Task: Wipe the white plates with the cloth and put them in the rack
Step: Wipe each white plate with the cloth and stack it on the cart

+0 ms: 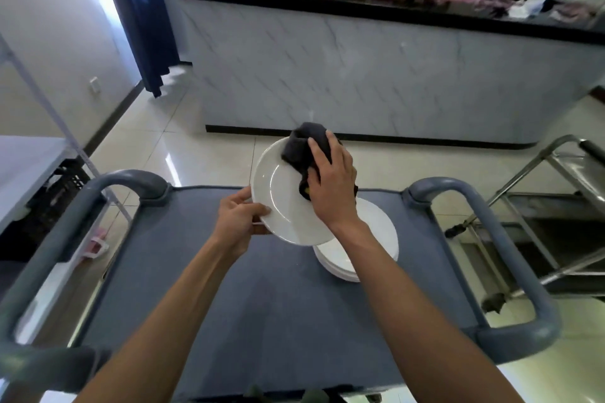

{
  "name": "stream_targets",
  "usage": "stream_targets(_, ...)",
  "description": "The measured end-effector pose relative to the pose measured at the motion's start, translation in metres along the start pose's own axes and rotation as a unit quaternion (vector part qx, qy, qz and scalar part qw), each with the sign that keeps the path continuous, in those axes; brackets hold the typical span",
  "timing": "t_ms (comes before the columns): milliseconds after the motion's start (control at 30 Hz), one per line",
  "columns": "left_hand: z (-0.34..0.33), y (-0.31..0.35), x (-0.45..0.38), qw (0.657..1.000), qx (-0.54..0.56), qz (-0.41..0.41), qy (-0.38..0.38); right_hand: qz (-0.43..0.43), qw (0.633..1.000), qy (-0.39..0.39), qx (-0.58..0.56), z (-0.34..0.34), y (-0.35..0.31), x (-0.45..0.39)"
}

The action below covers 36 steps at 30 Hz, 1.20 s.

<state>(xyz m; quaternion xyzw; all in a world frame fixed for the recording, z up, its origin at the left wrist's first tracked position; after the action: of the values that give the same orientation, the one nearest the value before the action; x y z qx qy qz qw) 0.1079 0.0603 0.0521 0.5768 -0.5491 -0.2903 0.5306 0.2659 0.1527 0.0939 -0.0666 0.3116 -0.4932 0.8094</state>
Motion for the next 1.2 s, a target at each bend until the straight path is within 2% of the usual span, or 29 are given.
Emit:
stream_targets(367, -0.058, 0.007, -0.004, 0.997, 0.05, -0.037, 0.036, -0.045, 0.999, -0.001, 0.013, 0.047, 0.057, -0.002)
stream_targets(600, -0.089, 0.007, -0.009, 0.994, 0.085, -0.055, 0.043, -0.061, 0.997, -0.014, 0.035, 0.054, 0.079, 0.022)
stream_targets(933, -0.118, 0.004, -0.011, 0.991, 0.08, -0.079, 0.068, -0.103, 0.992, -0.01, -0.073, 0.037, 0.065, 0.064)
stream_targets(1200, -0.122, -0.002, -0.004, 0.995, 0.045, -0.081, 0.044, -0.059, 0.99, -0.029, -0.126, 0.034, 0.058, 0.06)
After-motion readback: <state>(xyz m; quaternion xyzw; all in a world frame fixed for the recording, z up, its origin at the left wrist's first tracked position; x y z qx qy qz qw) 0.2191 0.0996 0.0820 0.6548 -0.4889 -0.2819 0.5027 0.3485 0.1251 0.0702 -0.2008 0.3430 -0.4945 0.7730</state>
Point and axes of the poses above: each hand's wrist, its own x-axis away from the middle knuckle, its own z-axis out of the back of the hand, y = z × x, the point moved 4 cm from there along -x, towards the middle knuckle, and after that the axes turned 4 degrees about -y, right-handed, at the moved point
